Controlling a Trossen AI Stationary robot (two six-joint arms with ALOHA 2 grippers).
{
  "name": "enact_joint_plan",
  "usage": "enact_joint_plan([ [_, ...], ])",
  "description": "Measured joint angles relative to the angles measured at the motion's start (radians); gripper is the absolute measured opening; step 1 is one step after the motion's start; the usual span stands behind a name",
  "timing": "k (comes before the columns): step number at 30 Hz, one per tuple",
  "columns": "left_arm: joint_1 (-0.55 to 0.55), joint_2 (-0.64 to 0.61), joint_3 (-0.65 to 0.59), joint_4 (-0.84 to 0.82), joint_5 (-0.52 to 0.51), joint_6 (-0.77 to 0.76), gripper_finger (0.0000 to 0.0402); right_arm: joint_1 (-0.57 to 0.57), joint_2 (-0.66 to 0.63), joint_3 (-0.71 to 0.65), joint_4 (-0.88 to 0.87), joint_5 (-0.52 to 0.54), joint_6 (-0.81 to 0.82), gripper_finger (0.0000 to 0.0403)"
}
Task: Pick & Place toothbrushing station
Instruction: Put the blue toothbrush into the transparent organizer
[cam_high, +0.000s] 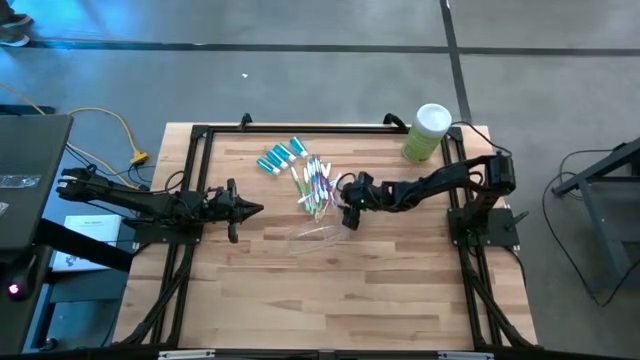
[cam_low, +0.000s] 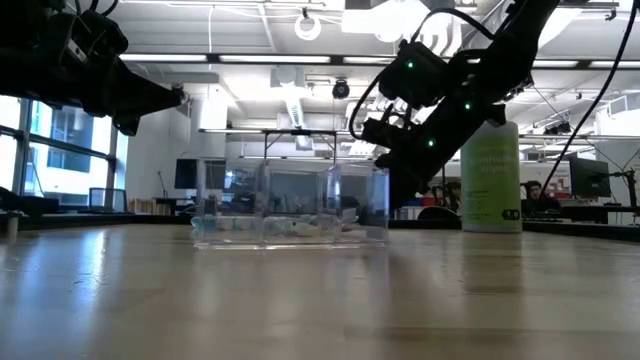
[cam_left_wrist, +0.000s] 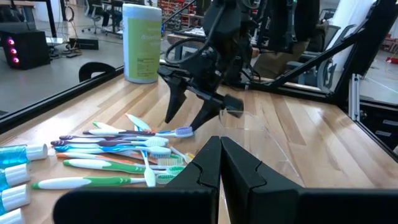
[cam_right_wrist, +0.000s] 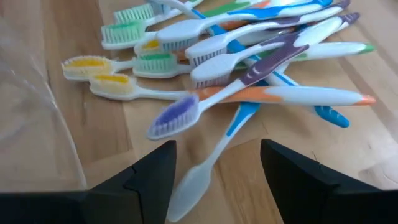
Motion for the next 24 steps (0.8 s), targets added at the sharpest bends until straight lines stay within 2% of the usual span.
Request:
enact_joint_plan([
  [11, -0.001, 0.008, 0.000, -0.002, 0.012, -0.003, 0.0003, 0.008, 0.060, 0.000, 0.065, 0.095, -0.026, 0.0225],
  [16, -0.001, 0.012, 0.000, -0.003, 0.011, -0.004, 0.0003, -0.009, 0.060, 0.001, 0.049, 0.064, -0.024, 0.0217],
  [20, -0.001, 0.013, 0.000, -0.013, 0.012, -0.015, 0.0003, -0.017, 0.060, 0.001, 0.021, 0.045, 0.005, 0.0184],
  [24, -0.001, 0.013, 0.000, -0.020, 0.011, -0.016, 0.0003, -0.017, 0.060, 0.001, 0.015, 0.019, -0.017, 0.0126],
])
